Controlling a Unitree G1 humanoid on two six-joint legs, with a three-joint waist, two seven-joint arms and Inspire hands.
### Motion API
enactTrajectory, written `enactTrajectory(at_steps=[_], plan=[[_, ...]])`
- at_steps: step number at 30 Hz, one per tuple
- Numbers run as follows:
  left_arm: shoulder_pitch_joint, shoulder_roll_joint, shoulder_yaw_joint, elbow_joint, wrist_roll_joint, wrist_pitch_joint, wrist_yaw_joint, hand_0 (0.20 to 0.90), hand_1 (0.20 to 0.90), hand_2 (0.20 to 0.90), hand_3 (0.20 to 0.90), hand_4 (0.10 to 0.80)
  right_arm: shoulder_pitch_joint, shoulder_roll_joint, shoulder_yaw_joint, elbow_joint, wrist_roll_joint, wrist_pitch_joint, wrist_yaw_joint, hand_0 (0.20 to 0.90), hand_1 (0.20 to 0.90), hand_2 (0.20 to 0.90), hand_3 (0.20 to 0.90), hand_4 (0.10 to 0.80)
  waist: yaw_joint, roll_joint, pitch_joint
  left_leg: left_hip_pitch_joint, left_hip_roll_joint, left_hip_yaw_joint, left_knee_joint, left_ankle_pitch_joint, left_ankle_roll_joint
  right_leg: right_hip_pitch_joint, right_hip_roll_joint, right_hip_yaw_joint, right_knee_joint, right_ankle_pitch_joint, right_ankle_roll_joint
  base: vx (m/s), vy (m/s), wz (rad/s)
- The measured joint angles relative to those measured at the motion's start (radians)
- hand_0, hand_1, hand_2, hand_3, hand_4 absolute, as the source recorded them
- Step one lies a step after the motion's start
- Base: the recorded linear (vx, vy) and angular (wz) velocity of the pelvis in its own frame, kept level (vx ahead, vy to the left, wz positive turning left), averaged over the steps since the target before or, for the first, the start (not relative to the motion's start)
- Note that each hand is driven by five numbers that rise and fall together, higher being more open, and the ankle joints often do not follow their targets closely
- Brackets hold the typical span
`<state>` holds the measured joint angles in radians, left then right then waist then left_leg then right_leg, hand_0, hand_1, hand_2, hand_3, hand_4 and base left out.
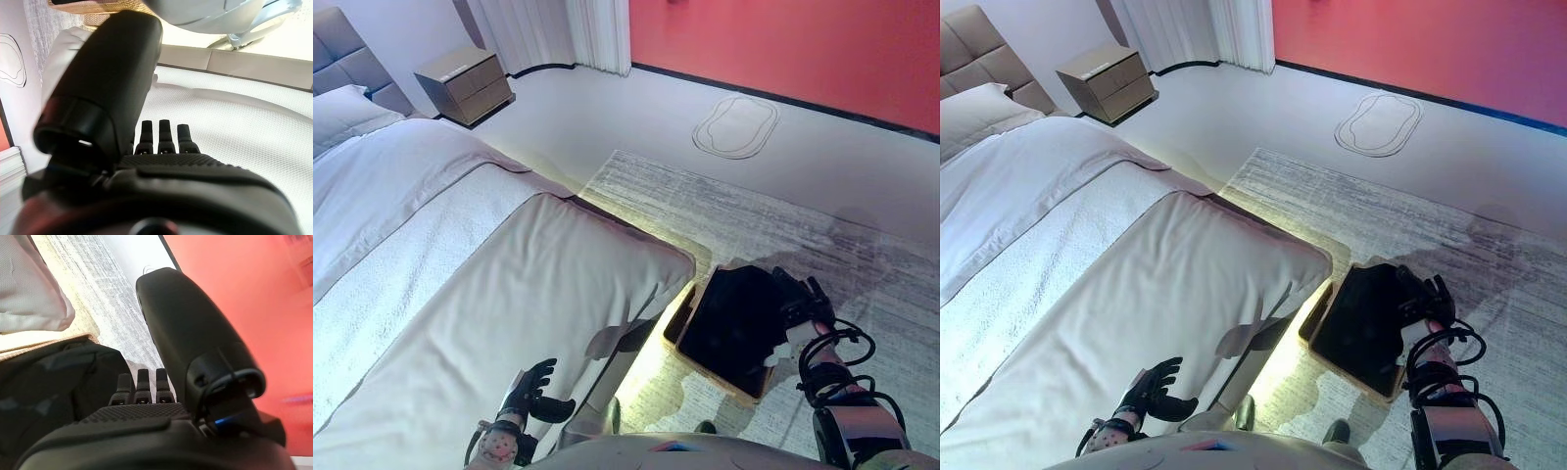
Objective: Pick up the clothes from the bed and place them into the basket
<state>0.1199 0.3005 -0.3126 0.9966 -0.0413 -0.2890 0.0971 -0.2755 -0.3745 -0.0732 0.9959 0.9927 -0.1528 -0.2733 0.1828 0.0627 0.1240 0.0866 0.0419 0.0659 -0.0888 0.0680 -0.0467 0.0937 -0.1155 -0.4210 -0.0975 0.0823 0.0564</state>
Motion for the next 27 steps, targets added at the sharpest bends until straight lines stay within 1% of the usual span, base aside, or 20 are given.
enactTrajectory(at_steps=[4,6,9,10,11,12,13,15,17,18,21,24,25,27], plan=[[0.001,-0.005,-0.002,-0.002,0.000,0.001,0.000,0.900,0.900,0.900,0.900,0.800,0.072,0.043,0.008,0.038,-0.068,0.006,0.025,0.900,0.900,0.900,0.900,0.800,-0.009,-0.009,0.005,0.006,0.001,0.009,0.000,0.000,0.000,0.002,0.001,0.008,0.000,0.000,0.000,-0.048,-0.008,-0.07],[-0.002,-0.006,-0.001,-0.003,0.000,0.001,0.004,0.900,0.900,0.900,0.900,0.800,0.134,0.088,0.043,0.090,-0.145,0.008,0.051,0.900,0.900,0.900,0.900,0.800,-0.026,-0.021,0.010,0.010,0.004,0.021,0.000,-0.001,-0.001,-0.001,0.004,0.022,0.004,0.000,0.000,-0.045,-0.001,-0.17],[-0.006,-0.007,0.000,-0.003,0.000,0.002,0.004,0.900,0.900,0.900,0.900,0.800,0.199,0.130,0.081,0.157,-0.233,0.029,0.076,0.900,0.900,0.900,0.900,0.800,-0.047,-0.039,0.011,0.015,0.006,0.034,0.000,-0.004,0.001,-0.003,0.007,0.036,0.005,0.000,0.001,-0.034,0.016,-0.17],[-0.007,-0.009,0.000,-0.003,0.000,0.002,0.003,0.900,0.900,0.900,0.900,0.800,0.236,0.148,0.099,0.181,-0.270,0.045,0.090,0.900,0.900,0.900,0.900,0.800,-0.057,-0.051,0.012,0.022,0.007,0.048,0.000,-0.007,0.002,-0.004,0.009,0.051,0.005,0.000,0.001,-0.038,0.028,-0.21],[-0.006,-0.010,0.000,-0.003,0.000,0.002,0.003,0.900,0.900,0.900,0.900,0.800,0.245,0.153,0.102,0.188,-0.277,0.052,0.093,0.900,0.900,0.900,0.900,0.800,-0.059,-0.056,0.012,0.024,0.009,0.056,-0.001,-0.008,0.003,-0.005,0.009,0.057,0.005,-0.001,0.001,-0.045,0.039,-0.32],[-0.006,-0.010,0.000,0.001,0.000,0.002,0.001,0.900,0.900,0.900,0.900,0.800,0.267,0.164,0.110,0.202,-0.296,0.060,0.104,0.900,0.900,0.900,0.900,0.800,-0.076,-0.068,0.005,0.024,0.009,0.067,-0.001,-0.011,0.005,-0.013,0.010,0.068,0.005,-0.001,0.002,-0.039,0.042,-0.37],[-0.008,-0.010,0.001,0.009,0.000,0.002,0.000,0.900,0.900,0.900,0.900,0.800,0.292,0.175,0.120,0.220,-0.323,0.064,0.122,0.900,0.900,0.900,0.900,0.800,-0.089,-0.083,-0.006,0.024,0.009,0.082,-0.002,-0.012,0.005,-0.020,0.011,0.084,0.005,-0.003,0.005,-0.037,0.045,-0.32],[-0.014,-0.011,0.002,0.019,0.000,0.002,0.000,0.900,0.900,0.900,0.900,0.800,0.327,0.189,0.128,0.226,-0.346,0.065,0.131,0.900,0.900,0.900,0.900,0.800,-0.108,-0.100,-0.017,0.029,0.009,0.093,-0.004,-0.016,0.007,-0.021,0.011,0.094,0.005,-0.003,0.005,-0.024,0.049,-0.25],[-0.024,-0.016,0.003,0.042,-0.006,0.002,0.000,0.900,0.900,0.900,0.900,0.800,0.359,0.206,0.129,0.253,-0.371,0.069,0.140,0.900,0.900,0.900,0.900,0.800,-0.116,-0.118,-0.032,0.041,0.011,0.124,-0.005,-0.027,0.013,-0.023,0.014,0.125,0.005,-0.004,0.005,-0.016,0.058,-0.40],[-0.024,-0.017,0.004,0.053,-0.011,0.002,-0.001,0.900,0.900,0.900,0.900,0.800,0.364,0.210,0.129,0.268,-0.387,0.079,0.150,0.900,0.900,0.900,0.900,0.800,-0.128,-0.123,-0.039,0.045,0.012,0.135,-0.005,-0.035,0.008,-0.026,0.015,0.140,0.003,-0.005,0.003,-0.017,0.054,-0.36],[-0.033,-0.017,0.007,0.081,-0.039,0.007,-0.005,0.900,0.900,0.900,0.900,0.800,0.375,0.216,0.128,0.279,-0.398,0.114,0.169,0.900,0.900,0.900,0.900,0.800,-0.151,-0.131,-0.051,0.047,0.012,0.163,-0.006,-0.041,0.008,-0.038,0.016,0.165,0.000,-0.007,0.001,-0.019,0.032,-0.29],[-0.035,-0.017,0.007,0.088,-0.039,0.029,-0.013,0.900,0.900,0.900,0.900,0.800,0.368,0.211,0.130,0.278,-0.419,0.128,0.183,0.900,0.900,0.900,0.900,0.800,-0.159,-0.128,-0.057,0.052,0.012,0.172,-0.006,-0.041,0.008,-0.038,0.017,0.173,0.000,-0.007,0.001,-0.005,0.013,-0.09],[-0.035,-0.018,0.007,0.099,-0.039,0.046,-0.023,0.900,0.900,0.900,0.900,0.800,0.365,0.205,0.139,0.279,-0.429,0.136,0.194,0.900,0.900,0.900,0.900,0.800,-0.158,-0.132,-0.072,0.056,0.012,0.175,-0.005,-0.041,0.008,-0.038,0.020,0.186,0.000,-0.006,0.001,-0.002,0.019,-0.07],[-0.034,-0.020,0.006,0.126,-0.039,0.055,-0.039,0.900,0.900,0.900,0.900,0.800,0.366,0.200,0.159,0.279,-0.434,0.136,0.200,0.900,0.900,0.900,0.900,0.800,-0.159,-0.128,-0.087,0.060,0.014,0.178,-0.005,-0.042,0.008,-0.036,0.023,0.191,0.000,-0.006,0.001,0.003,0.021,-0.05]])
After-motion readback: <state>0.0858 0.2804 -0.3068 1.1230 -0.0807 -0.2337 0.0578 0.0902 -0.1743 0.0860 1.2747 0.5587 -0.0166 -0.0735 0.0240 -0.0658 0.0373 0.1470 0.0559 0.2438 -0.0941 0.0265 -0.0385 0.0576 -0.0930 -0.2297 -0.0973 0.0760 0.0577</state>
